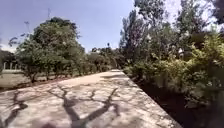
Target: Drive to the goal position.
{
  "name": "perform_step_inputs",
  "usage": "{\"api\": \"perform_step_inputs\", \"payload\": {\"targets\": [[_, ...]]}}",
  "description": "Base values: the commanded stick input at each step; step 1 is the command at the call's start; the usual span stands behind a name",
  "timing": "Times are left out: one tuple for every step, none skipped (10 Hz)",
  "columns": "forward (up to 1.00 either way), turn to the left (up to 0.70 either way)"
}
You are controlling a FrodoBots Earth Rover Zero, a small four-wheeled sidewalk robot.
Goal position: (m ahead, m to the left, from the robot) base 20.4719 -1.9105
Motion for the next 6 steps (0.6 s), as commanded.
{"api": "perform_step_inputs", "payload": {"targets": [[0.70,0.00],[0.70,0.00],[0.70,0.00],[0.70,0.00],[0.70,0.00],[0.70,0.00]]}}
